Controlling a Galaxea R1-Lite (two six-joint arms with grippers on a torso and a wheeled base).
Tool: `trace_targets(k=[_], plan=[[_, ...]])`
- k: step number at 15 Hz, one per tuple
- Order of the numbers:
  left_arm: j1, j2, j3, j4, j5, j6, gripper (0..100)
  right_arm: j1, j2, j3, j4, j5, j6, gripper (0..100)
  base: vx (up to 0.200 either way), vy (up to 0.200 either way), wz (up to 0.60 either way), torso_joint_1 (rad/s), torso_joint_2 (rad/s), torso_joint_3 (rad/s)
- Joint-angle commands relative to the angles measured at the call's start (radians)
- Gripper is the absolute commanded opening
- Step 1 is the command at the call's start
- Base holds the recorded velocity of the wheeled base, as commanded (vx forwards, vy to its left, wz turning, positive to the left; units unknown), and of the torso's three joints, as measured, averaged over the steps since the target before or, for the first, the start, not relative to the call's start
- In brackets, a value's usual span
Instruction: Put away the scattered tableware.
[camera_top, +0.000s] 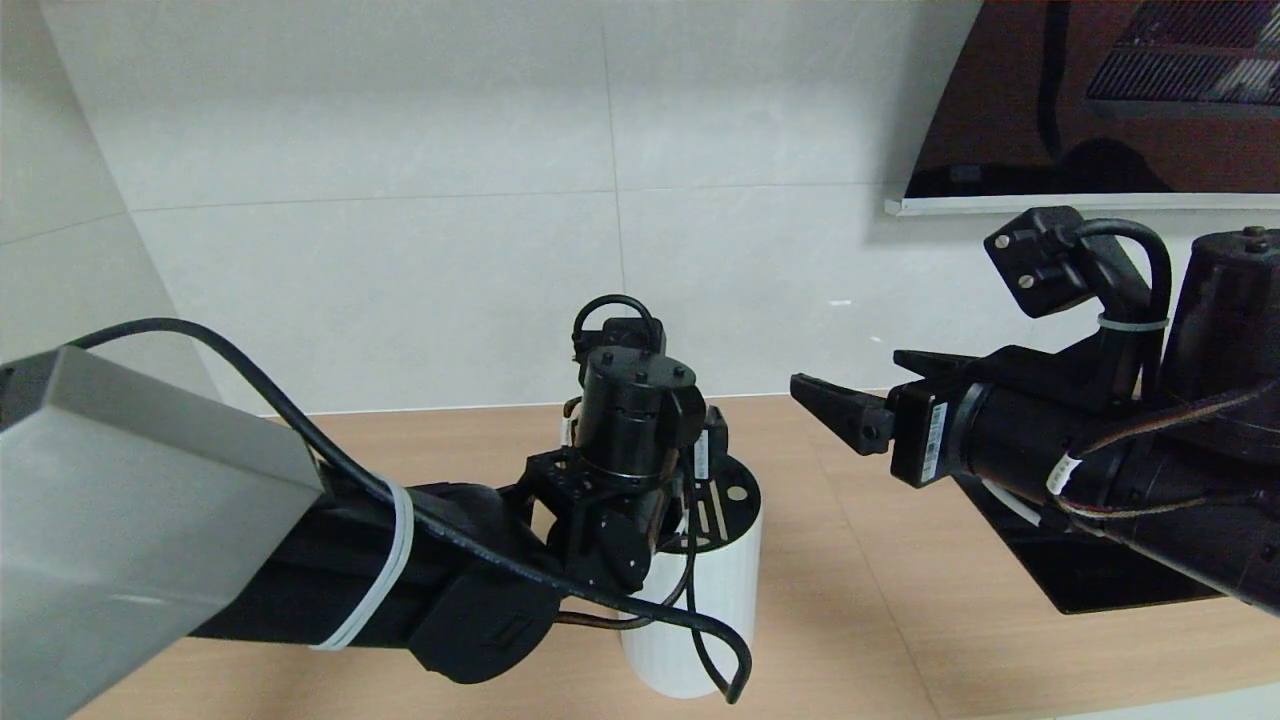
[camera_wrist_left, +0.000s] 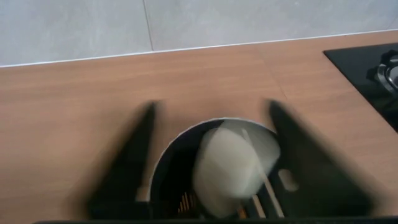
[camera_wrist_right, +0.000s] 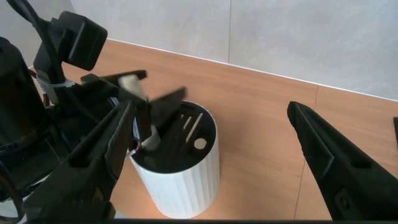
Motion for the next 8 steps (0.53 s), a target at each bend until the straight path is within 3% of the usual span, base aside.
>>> trace_targets(k=[1,6,8], plan=[[0.000,-0.005,0.000,-0.002,0.000,0.000,100,0.000,0.000,0.001,-0.001,0.000,0.000,100,0.000,0.000,0.00,0.000,0.00,0.000],[0.001,-0.027,0.000,-0.007,0.002,0.000,100,0.000,0.000,-0.001,-0.002,0.000,0.001,100,0.000,0.000,0.00,0.000,0.00,0.000],[0.010,-0.168,0.019,-0.005,-0.012,0.001,100,-0.016,-0.008,-0.008,-0.002,0.003,0.006,100,0.000,0.000,0.00,0.000,0.00,0.000]])
